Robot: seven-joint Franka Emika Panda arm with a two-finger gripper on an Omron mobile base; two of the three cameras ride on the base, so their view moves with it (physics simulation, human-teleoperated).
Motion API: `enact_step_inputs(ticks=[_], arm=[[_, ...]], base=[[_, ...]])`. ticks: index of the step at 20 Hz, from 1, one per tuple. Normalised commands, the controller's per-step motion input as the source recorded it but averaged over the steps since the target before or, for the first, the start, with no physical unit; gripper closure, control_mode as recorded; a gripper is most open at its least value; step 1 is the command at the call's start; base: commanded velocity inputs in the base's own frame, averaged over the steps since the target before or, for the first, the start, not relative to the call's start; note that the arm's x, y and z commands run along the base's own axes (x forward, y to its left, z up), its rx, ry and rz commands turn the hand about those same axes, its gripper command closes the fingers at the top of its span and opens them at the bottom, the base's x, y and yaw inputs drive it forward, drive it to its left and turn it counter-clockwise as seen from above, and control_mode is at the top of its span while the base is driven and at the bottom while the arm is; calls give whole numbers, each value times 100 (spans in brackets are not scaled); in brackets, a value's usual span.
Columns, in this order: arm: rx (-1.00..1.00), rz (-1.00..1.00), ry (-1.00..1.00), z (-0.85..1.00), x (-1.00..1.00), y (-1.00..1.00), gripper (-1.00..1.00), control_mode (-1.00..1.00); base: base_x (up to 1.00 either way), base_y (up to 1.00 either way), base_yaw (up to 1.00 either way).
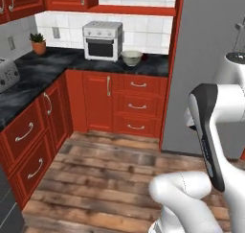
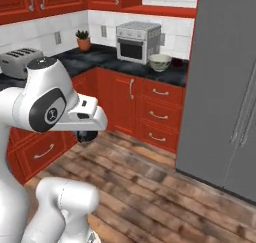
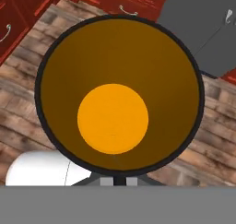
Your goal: Clear the mugs and bowl far away from the sink.
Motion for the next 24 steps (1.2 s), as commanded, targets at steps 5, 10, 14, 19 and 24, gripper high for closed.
enact_step_inputs(ticks=[5,10,14,19,24], arm=[[0,0,0,0,0,0,100,100],[0,0,0,0,0,0,100,100],[0,0,0,0,0,0,100,100],[0,0,0,0,0,0,100,100],[0,0,0,0,0,0,100,100]], base=[[100,0,38],[100,-28,15],[100,-29,0],[100,51,-19],[100,77,-29]])
